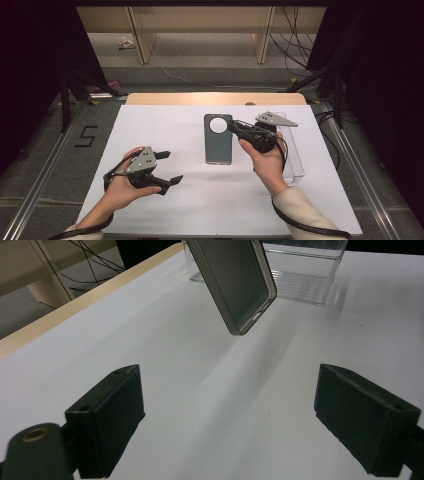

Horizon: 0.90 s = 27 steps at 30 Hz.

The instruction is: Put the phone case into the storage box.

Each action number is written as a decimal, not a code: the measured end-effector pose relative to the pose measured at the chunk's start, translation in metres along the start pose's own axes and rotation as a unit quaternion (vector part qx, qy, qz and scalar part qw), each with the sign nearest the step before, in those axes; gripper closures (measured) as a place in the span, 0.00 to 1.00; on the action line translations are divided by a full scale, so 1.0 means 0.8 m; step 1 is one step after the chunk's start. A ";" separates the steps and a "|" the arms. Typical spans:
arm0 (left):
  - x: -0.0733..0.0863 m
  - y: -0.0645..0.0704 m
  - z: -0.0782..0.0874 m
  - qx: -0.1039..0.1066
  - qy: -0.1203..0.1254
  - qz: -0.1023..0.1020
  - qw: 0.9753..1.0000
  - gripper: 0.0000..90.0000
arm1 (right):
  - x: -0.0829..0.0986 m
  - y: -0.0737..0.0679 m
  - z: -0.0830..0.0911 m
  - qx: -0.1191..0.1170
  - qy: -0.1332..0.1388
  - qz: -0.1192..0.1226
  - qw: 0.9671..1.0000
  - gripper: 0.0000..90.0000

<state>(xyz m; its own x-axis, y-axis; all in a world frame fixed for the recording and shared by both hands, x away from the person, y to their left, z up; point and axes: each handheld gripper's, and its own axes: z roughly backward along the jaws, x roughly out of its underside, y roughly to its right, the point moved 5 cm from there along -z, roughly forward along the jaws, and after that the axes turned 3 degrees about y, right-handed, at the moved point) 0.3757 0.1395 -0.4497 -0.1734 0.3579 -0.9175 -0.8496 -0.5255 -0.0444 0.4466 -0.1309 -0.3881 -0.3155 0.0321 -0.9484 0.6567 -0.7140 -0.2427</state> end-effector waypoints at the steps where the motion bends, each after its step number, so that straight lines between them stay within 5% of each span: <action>1: 0.000 0.000 0.000 0.000 0.000 0.001 1.000 0.14 | 0.000 0.001 0.000 0.000 0.000 0.000 1.000 0.92; 27: 0.000 0.000 0.000 -0.001 0.000 0.000 1.000 0.15 | -0.009 0.014 0.009 0.016 0.006 0.004 1.000 0.92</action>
<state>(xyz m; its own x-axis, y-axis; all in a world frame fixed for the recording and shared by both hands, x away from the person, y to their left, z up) 0.3759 0.1397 -0.4499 -0.1737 0.3566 -0.9180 -0.8486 -0.5272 -0.0443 0.4519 -0.1442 -0.3825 -0.3026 0.0343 -0.9525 0.6364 -0.7366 -0.2287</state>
